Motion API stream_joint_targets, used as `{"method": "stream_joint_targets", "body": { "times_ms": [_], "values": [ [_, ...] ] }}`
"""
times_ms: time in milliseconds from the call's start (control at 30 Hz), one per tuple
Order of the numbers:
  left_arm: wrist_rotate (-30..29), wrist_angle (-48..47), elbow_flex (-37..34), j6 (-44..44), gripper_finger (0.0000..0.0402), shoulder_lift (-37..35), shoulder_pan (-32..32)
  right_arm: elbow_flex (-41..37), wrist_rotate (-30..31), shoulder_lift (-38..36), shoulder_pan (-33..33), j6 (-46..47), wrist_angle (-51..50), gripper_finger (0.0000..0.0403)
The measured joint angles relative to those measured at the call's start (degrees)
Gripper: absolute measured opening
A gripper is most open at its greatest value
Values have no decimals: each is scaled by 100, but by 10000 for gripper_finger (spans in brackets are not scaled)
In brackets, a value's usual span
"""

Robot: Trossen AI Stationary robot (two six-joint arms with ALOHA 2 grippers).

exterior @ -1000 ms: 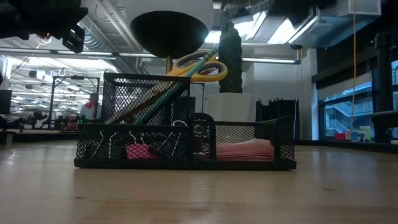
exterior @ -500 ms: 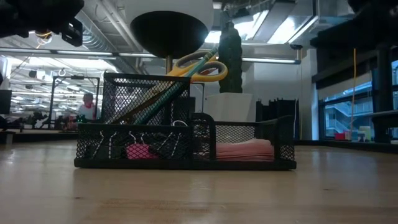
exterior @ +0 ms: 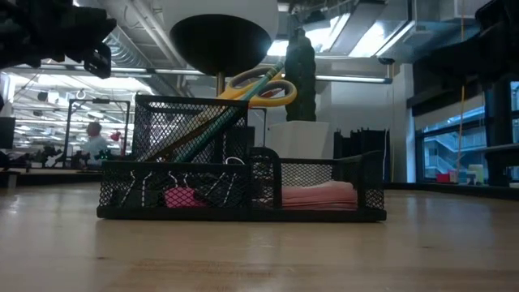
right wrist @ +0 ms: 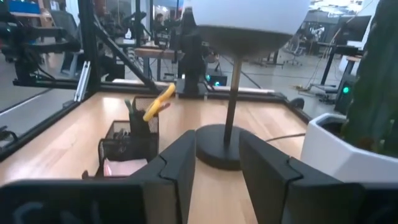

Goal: Pick and place office supplies into organizer
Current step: Return to Home Position

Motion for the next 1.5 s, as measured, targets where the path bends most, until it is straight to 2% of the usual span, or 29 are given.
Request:
{"method": "stream_joint_targets", "body": {
  "times_ms": [367,733,900,1500],
  "values": [
    [-926,-753,0,-56,63,22,-4,-183,24,32,-50,120,51,126],
    [-910,-752,0,-57,67,24,-4,-183,24,39,-50,-191,50,126],
    [-902,-752,0,-57,66,25,-4,-183,23,39,-50,303,50,126],
    [-901,-752,0,-57,63,26,-4,-183,24,41,-50,283,50,126]
  ]
}}
